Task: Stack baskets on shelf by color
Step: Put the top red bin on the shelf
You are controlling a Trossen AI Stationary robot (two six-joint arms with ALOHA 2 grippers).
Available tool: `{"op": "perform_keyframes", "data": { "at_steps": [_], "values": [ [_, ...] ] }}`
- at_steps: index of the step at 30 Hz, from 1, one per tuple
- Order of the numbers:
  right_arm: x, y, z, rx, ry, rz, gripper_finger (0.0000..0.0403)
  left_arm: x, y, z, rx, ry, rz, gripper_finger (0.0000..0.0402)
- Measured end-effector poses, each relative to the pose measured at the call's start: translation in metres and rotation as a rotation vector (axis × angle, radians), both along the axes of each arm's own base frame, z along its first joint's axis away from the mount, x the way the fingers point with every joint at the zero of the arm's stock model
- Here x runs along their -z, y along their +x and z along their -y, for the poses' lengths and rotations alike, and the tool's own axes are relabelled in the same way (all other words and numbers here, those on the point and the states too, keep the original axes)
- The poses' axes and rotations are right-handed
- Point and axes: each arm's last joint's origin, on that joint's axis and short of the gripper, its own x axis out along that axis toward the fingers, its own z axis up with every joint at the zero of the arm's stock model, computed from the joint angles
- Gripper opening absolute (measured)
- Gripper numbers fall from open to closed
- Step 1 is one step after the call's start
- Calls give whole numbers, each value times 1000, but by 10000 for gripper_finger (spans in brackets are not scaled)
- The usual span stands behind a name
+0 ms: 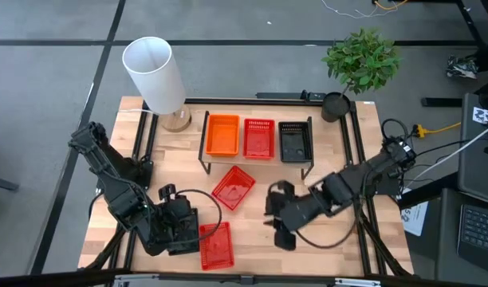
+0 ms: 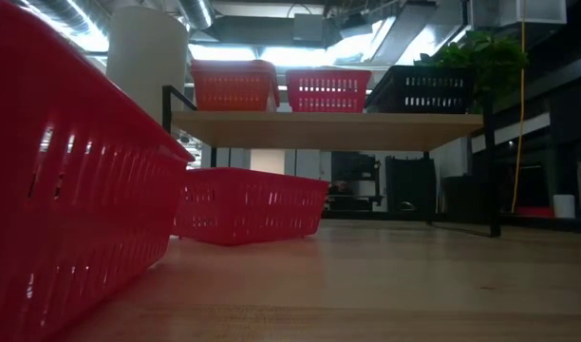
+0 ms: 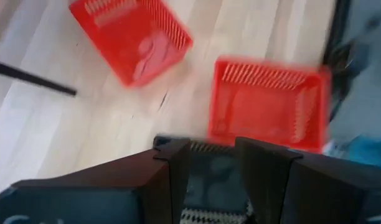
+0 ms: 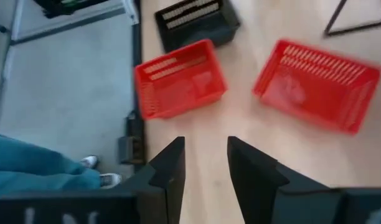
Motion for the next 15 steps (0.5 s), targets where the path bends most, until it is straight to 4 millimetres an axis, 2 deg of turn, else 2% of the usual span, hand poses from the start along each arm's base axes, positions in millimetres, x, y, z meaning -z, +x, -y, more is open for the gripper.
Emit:
{"op": "perform_keyframes", "data": {
  "at_steps": [4, 7, 10, 15],
  "values": [
    [2, -15, -19, 85, 65, -35, 119, 41, 11, -3, -9, 91, -131, 119],
    [2, -27, -33, 152, 80, -17, 119, 69, 23, -3, -39, 163, -63, 119],
    [2, -39, -47, 198, 92, 12, 119, 81, 39, -2, -89, 201, 62, 119],
    [1, -51, -60, 259, 101, 64, 119, 98, 70, -15, -159, 279, 115, 119]
  ]
}}
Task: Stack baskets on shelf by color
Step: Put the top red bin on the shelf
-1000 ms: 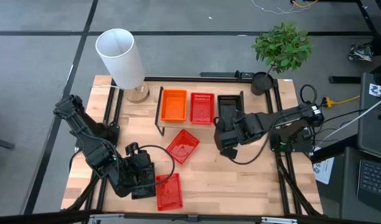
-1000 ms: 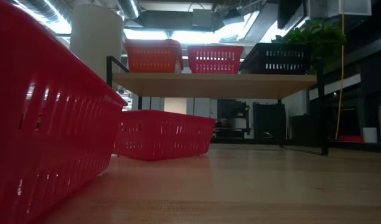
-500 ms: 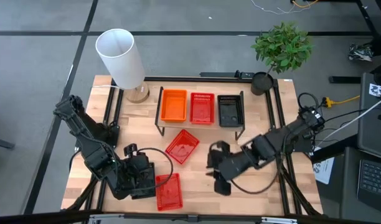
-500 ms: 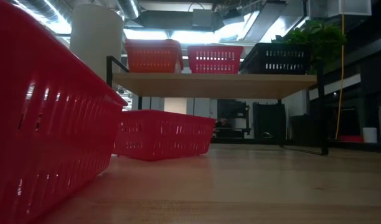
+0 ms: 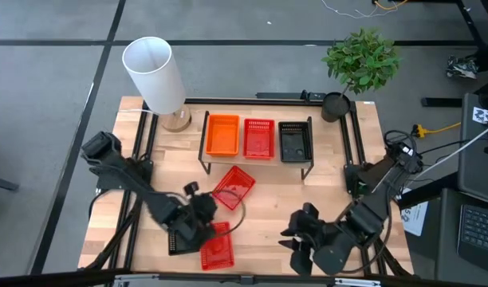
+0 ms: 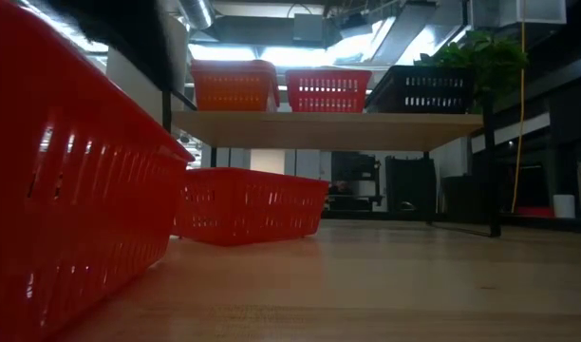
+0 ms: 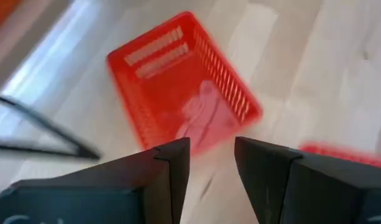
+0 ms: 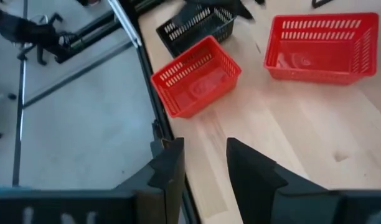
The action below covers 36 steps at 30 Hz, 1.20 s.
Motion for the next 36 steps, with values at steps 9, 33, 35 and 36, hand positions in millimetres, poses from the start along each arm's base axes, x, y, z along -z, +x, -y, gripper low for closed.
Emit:
{"op": "perform_keyframes", "data": {
  "at_steps": [9, 33, 35, 36],
  "values": [
    [-2, -3, -6, 5, 9, 44, 119, 40, 60, -12, -76, -32, -19, 119],
    [0, -15, -14, -44, -30, 13, 119, 40, 118, -15, -6, -271, 193, 119],
    [1, -16, -14, -45, -34, 9, 119, 25, 128, -12, 40, -305, 260, 119],
    [1, -16, -14, -46, -35, 7, 119, 16, 131, -11, 62, -311, 278, 119]
  ]
}}
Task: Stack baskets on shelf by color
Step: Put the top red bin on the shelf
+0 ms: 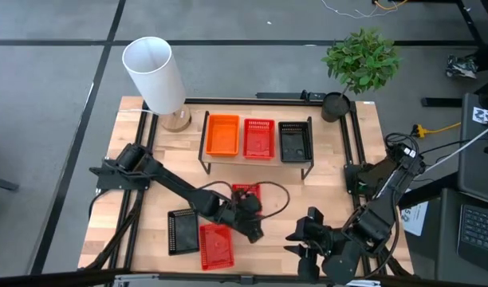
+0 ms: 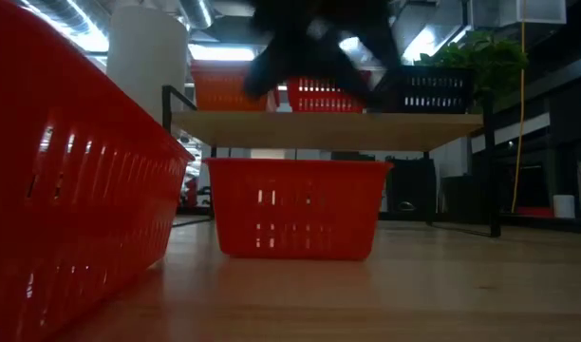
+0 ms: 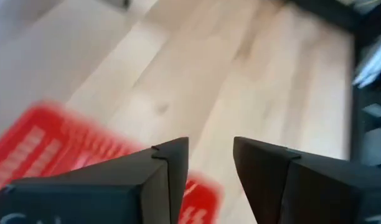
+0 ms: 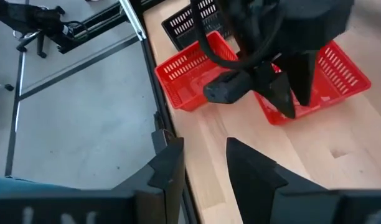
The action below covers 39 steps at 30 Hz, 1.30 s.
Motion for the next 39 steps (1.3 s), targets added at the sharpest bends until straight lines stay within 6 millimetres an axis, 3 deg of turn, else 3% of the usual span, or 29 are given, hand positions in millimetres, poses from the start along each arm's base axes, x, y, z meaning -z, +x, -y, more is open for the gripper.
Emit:
{"op": "perform_keyframes", "data": {
  "at_steps": [4, 7, 10, 15, 18, 23, 27, 34, 39],
  "values": [
    [1, -1, -1, -29, 24, -30, 119, -26, 1, 15, 101, 63, 5, 119],
    [2, -4, -4, -74, 52, -77, 119, -61, -20, 27, 172, 136, -80, 119],
    [6, -9, -10, -105, 35, -102, 119, -98, -54, 36, 218, 175, -173, 119],
    [20, -6, -19, -82, -48, -89, 119, -132, -110, 46, 274, 125, -310, 119],
    [34, 10, -19, -41, -98, -89, 119, -147, -146, 50, 245, 165, -315, 119],
    [69, 51, -12, -66, -207, -158, 119, -148, -194, 56, 179, 230, -331, 119],
    [98, 87, -3, -144, -300, -189, 119, -141, -218, 61, 144, 205, -339, 119],
    [140, 130, 29, -184, -340, -312, 119, -108, -230, 68, 43, 167, -358, 119],
    [162, 148, 36, -222, -306, -333, 119, -89, -234, 69, -4, 148, -367, 119]
  ]
}}
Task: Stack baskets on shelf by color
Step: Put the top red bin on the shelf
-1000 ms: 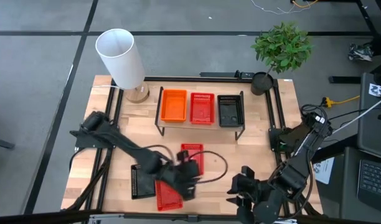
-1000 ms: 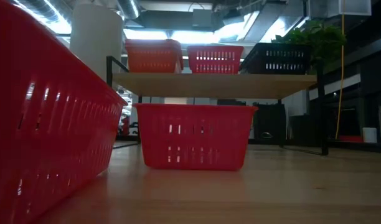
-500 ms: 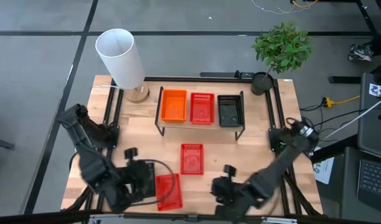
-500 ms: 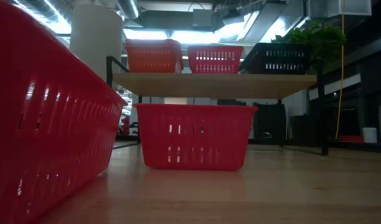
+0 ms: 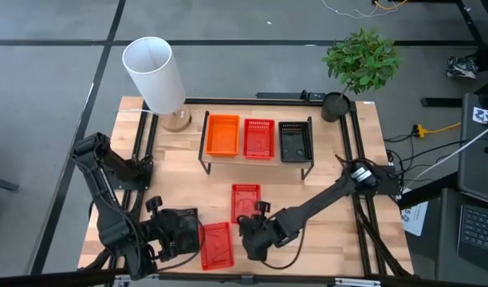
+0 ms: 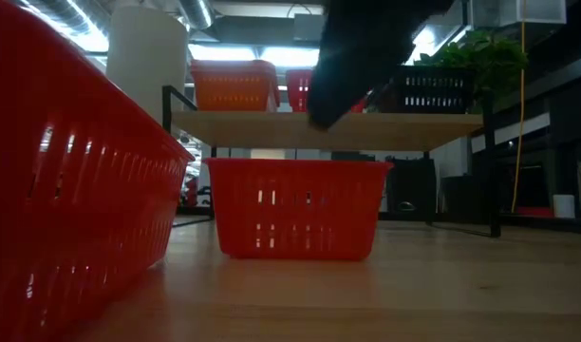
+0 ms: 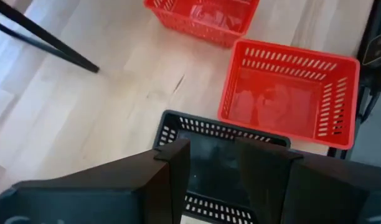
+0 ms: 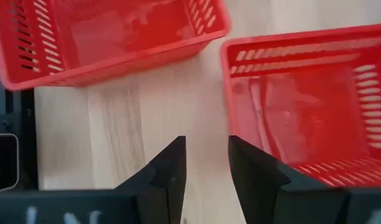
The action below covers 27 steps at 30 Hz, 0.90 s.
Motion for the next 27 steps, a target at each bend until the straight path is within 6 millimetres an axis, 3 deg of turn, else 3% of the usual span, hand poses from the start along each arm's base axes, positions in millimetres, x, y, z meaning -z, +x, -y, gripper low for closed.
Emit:
{"op": "perform_keyframes", "data": {
  "at_steps": [5, 22, 27],
  "values": [
    [17, 8, 5, 32, -41, -10, 119, 4, 0, 0, -21, -10, 2, 119],
    [17, 14, 10, 59, -157, 63, 119, 4, 0, 0, -15, -8, 0, 119],
    [31, 9, 18, 53, -158, -16, 119, 4, 0, 0, -15, -8, -1, 119]
  ]
}}
